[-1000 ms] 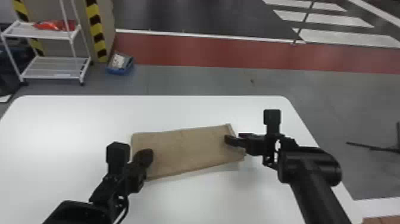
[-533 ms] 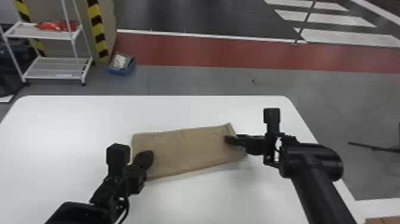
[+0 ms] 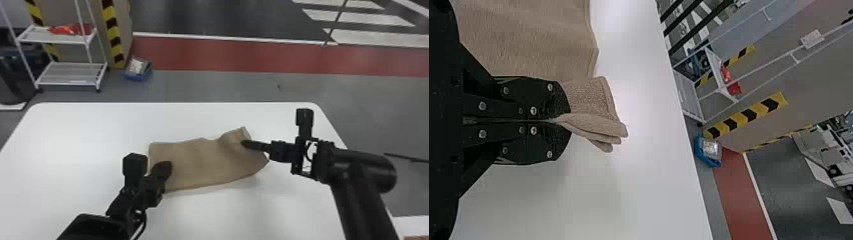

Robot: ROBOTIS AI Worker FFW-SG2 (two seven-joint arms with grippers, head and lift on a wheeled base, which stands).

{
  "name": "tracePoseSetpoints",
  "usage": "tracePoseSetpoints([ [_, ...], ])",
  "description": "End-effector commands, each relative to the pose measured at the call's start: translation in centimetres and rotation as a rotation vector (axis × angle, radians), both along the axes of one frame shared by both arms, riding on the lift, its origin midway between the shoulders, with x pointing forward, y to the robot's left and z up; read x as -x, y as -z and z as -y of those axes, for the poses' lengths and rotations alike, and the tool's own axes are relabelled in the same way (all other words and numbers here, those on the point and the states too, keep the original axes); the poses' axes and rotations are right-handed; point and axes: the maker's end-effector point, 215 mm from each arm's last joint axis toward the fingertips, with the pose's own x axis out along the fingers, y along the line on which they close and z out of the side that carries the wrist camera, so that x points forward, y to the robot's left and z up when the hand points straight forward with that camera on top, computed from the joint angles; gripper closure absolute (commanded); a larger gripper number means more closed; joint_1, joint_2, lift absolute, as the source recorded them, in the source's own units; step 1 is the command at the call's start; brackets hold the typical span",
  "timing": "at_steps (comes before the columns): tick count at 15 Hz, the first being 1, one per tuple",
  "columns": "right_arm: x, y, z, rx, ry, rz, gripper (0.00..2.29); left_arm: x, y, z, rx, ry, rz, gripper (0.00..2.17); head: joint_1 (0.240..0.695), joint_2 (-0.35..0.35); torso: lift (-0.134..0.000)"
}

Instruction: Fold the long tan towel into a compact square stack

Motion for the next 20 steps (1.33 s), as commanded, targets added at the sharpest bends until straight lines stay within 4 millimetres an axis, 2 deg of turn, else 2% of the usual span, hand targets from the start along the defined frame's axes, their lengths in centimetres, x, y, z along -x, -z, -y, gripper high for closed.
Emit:
tracePoseSetpoints([
  [1, 2.5, -3.9, -2.8, -0.064, -0.053, -0.077, 1.32, 0.0, 0.1, 0.1, -0.002, 0.001, -0.003, 1.85, 0.695, -0.114, -0.057],
  [4, 4.8, -6.1, -7.3, -0.101, -0.139, -0.149, 1.32, 0.2, 0.4, 0.1, -0.003, 0.003, -0.016, 1.85, 0.695, -0.089, -0.057],
  [7, 4.7, -7.5, -10.9, -0.119, -0.183, -0.159, 1.32, 0.5, 0.3, 0.1, 0.005, 0.001, -0.024, 1.85, 0.695, -0.041, -0.057],
  [10, 3.5, -8.1, -10.6, -0.106, -0.165, -0.126, 1.32, 1.2, -2.5, -0.4, 0.035, -0.006, 0.006, 1.85, 0.695, -0.006, -0.057],
  [13, 1.7, -9.3, -9.3, -0.112, -0.132, -0.097, 1.32, 1.8, -5.2, -4.0, 0.074, -0.034, 0.012, 1.85, 0.695, 0.000, -0.057],
  [15, 0.9, -9.7, -8.2, -0.115, -0.110, -0.096, 1.32, 2.5, -4.5, -6.1, 0.087, -0.045, -0.034, 1.85, 0.695, 0.016, -0.057],
  [17, 0.4, -9.8, -8.3, -0.120, -0.110, -0.101, 1.32, 2.8, -3.5, -7.0, 0.110, -0.036, -0.059, 1.85, 0.695, 0.024, -0.057],
  [20, -0.2, -9.4, -10.0, -0.104, -0.125, -0.099, 1.32, 3.3, -2.7, -6.9, 0.186, -0.013, -0.074, 1.85, 0.695, 0.036, -0.057],
])
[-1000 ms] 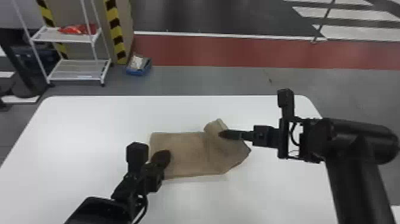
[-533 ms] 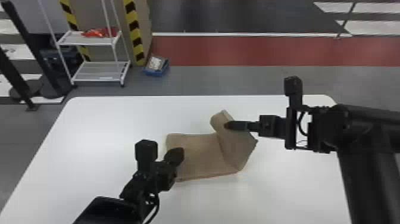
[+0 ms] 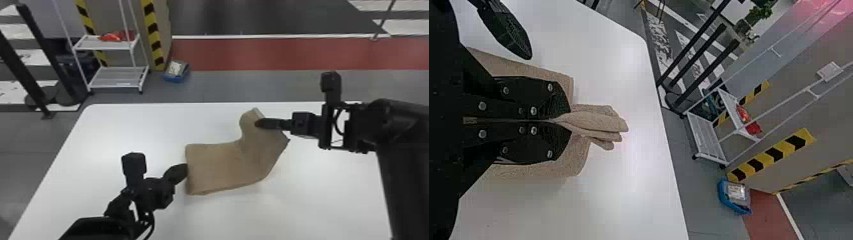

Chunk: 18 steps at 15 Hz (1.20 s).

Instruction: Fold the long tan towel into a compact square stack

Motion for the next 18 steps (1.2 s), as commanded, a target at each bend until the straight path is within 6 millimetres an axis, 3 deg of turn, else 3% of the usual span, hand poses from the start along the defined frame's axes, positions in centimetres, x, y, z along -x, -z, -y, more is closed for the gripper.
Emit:
tracePoseSetpoints([
  [1, -0.3, -0.1, -2.3, 0.001, -0.030, 0.007, 1.33, 0.1, 0.7, -0.2, 0.024, -0.003, -0.012, 1.85, 0.695, 0.039, -0.057],
  [3, -0.5, 0.3, -4.5, 0.036, -0.056, 0.031, 1.33, 0.2, 0.4, -0.4, 0.046, -0.004, -0.005, 1.85, 0.695, 0.060, -0.057],
  [5, -1.1, 1.1, -5.6, 0.082, -0.072, 0.052, 1.32, -0.1, -1.4, -0.3, 0.080, -0.002, 0.061, 1.85, 0.695, 0.077, -0.057],
  [8, -2.1, 1.6, -5.3, 0.131, -0.064, 0.081, 1.33, 0.3, -1.4, 0.4, 0.092, 0.023, 0.061, 1.85, 0.695, 0.096, -0.057],
  [12, -3.0, 1.5, -6.5, 0.154, -0.085, 0.112, 1.32, 1.2, 0.7, 0.5, 0.085, 0.042, 0.020, 1.85, 0.695, 0.092, -0.057],
  [15, -2.9, 2.7, -7.7, 0.187, -0.109, 0.130, 1.32, 1.0, 2.5, 0.8, 0.081, 0.048, -0.012, 1.85, 0.695, 0.101, -0.057],
  [18, -1.9, 4.7, -9.6, 0.224, -0.157, 0.134, 1.32, 1.0, 2.8, 1.4, 0.077, 0.059, -0.017, 1.85, 0.695, 0.111, -0.057],
])
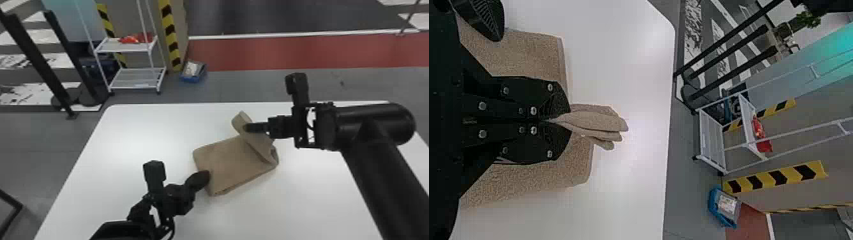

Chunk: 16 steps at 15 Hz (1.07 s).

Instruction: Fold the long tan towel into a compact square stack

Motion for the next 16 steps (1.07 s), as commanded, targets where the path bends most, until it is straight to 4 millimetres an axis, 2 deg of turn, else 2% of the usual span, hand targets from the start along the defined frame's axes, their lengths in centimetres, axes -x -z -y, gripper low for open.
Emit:
tracePoseSetpoints([
  [1, 0.9, 1.8, -1.4, 0.031, -0.033, 0.003, 1.32, 0.1, 0.2, 0.4, -0.002, 0.007, -0.002, 1.85, 0.695, 0.115, -0.057],
  [6, 3.3, 4.4, -3.9, 0.066, -0.100, -0.009, 1.32, 0.2, 0.4, 1.7, -0.009, 0.027, 0.000, 1.85, 0.695, 0.137, -0.057],
  [12, 5.1, 3.5, -6.5, 0.027, -0.146, -0.018, 1.32, 0.2, 0.7, 2.9, -0.012, 0.044, 0.000, 1.85, 0.695, 0.152, -0.057],
  [16, 5.5, 4.9, -6.6, 0.062, -0.154, -0.023, 1.32, 0.4, 1.0, 3.2, -0.010, 0.048, -0.007, 1.85, 0.695, 0.158, -0.057],
])
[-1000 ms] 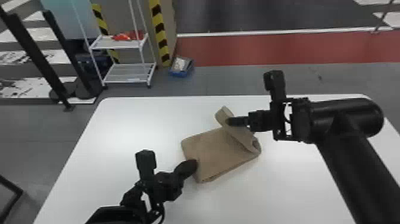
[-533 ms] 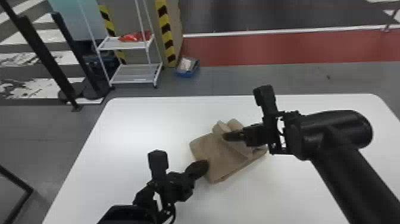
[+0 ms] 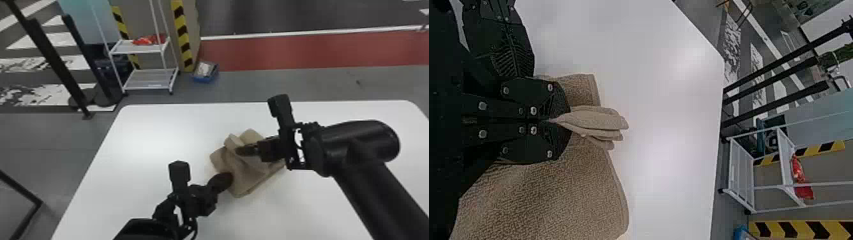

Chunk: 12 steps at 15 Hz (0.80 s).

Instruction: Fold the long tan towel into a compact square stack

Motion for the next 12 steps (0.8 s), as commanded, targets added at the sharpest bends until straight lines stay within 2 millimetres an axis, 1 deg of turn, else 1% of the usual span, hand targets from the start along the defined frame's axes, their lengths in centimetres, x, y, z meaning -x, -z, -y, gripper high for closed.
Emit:
tracePoseSetpoints([
  [1, 0.0, 0.9, -0.2, 0.017, 0.000, 0.010, 1.24, 0.1, 0.2, 0.2, -0.001, 0.004, -0.005, 1.85, 0.695, 0.158, -0.057],
  [2, 0.0, 1.1, -0.2, 0.020, 0.000, 0.012, 1.04, 0.0, 0.2, 0.2, -0.003, 0.005, -0.003, 1.85, 0.695, 0.157, -0.057],
  [4, 0.0, 1.0, -0.6, -0.006, 0.003, 0.011, 0.36, 0.0, 0.3, 0.2, -0.006, 0.003, -0.004, 1.85, 0.695, 0.156, -0.057],
  [6, 0.2, 0.5, -1.1, -0.047, -0.001, 0.010, 0.30, -0.2, 0.2, -0.2, -0.009, -0.004, 0.004, 1.85, 0.695, 0.160, -0.057],
  [7, 0.2, 0.0, -1.3, -0.092, 0.000, 0.006, 0.29, -0.3, 0.1, -0.1, -0.008, -0.005, 0.005, 1.85, 0.695, 0.163, -0.057],
  [8, 0.1, -0.2, -1.3, -0.104, 0.006, 0.018, 0.21, -0.4, 0.0, -0.2, -0.008, -0.007, 0.007, 1.85, 0.695, 0.167, -0.057],
  [9, -0.4, -0.8, -1.3, -0.112, 0.008, 0.047, 0.20, -0.6, -0.1, -0.3, -0.007, -0.010, 0.010, 1.85, 0.695, 0.170, -0.057],
  [10, -0.2, -0.8, -1.0, -0.124, 0.019, 0.047, 0.20, -0.6, -0.2, -0.5, -0.003, -0.016, 0.010, 1.85, 0.695, 0.172, -0.057],
  [12, 0.0, -2.1, 0.0, -0.167, 0.050, 0.063, 0.15, -0.7, -0.3, -1.1, 0.004, -0.028, 0.011, 1.85, 0.695, 0.173, -0.057],
])
